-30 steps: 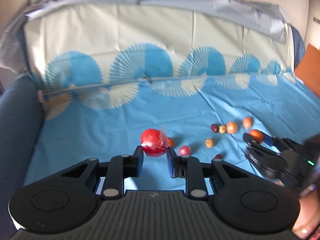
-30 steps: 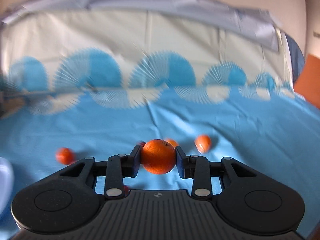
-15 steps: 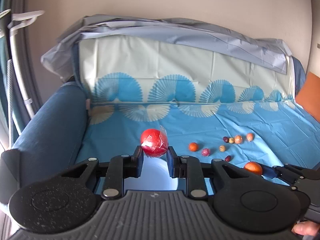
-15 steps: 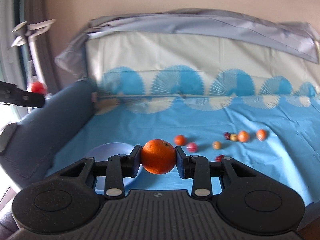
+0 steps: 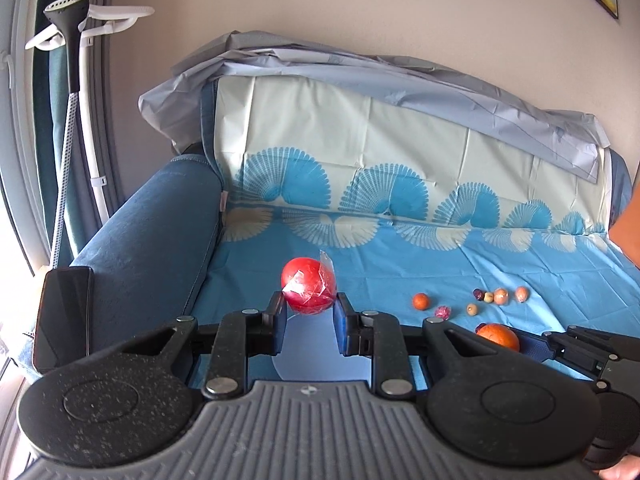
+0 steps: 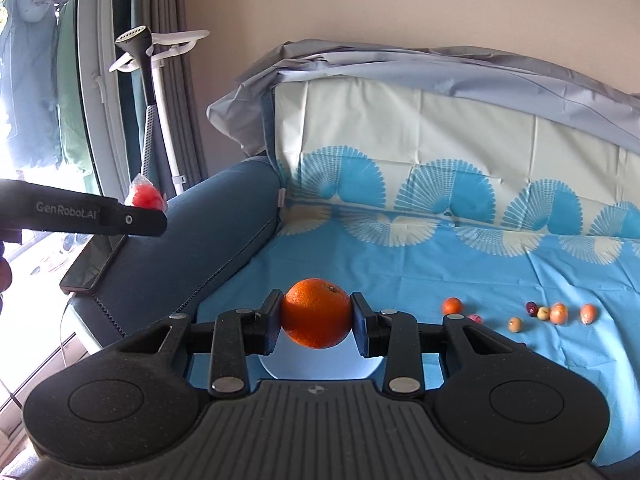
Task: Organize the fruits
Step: 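Carry both fruits to the plate and open both tools to drop them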
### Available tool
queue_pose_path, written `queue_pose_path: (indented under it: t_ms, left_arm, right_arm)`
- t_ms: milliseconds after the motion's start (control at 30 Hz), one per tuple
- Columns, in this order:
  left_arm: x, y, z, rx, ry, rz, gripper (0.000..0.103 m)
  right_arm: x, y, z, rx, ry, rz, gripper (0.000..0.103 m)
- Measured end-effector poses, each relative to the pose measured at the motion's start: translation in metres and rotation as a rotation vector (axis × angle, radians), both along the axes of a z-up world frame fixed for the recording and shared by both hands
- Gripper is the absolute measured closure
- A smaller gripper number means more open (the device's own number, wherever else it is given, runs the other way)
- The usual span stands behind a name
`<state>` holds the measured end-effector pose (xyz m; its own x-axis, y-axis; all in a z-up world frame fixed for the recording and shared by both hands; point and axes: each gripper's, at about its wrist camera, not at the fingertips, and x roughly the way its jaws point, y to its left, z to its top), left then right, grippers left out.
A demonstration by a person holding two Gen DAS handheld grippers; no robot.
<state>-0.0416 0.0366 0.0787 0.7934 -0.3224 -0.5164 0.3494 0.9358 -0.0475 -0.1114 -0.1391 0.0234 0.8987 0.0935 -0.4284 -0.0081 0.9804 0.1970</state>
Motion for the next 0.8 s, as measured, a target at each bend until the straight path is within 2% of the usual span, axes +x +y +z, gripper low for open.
queue_pose_path:
  t_ms: [433,633,800]
  left_arm:
    - [0.027,-0.014,-0.023,0.019,0.054,-0.009,0.076]
    - [0.056,-0.029,-0.052,0.034,0.108,-0.018,0.076]
    - [0.089,-0.048,-0.088,0.066,0.173,-0.041,0.076]
  right_arm:
    - [0.026,-0.002,-0.024,-0.002,0.075,0.001,0.066]
    - [0.057,-0.003,-0.049,-0.010,0.125,0.004,0.066]
    - [0.092,-0.005,-0.078,-0.020,0.178,0.014,0.066]
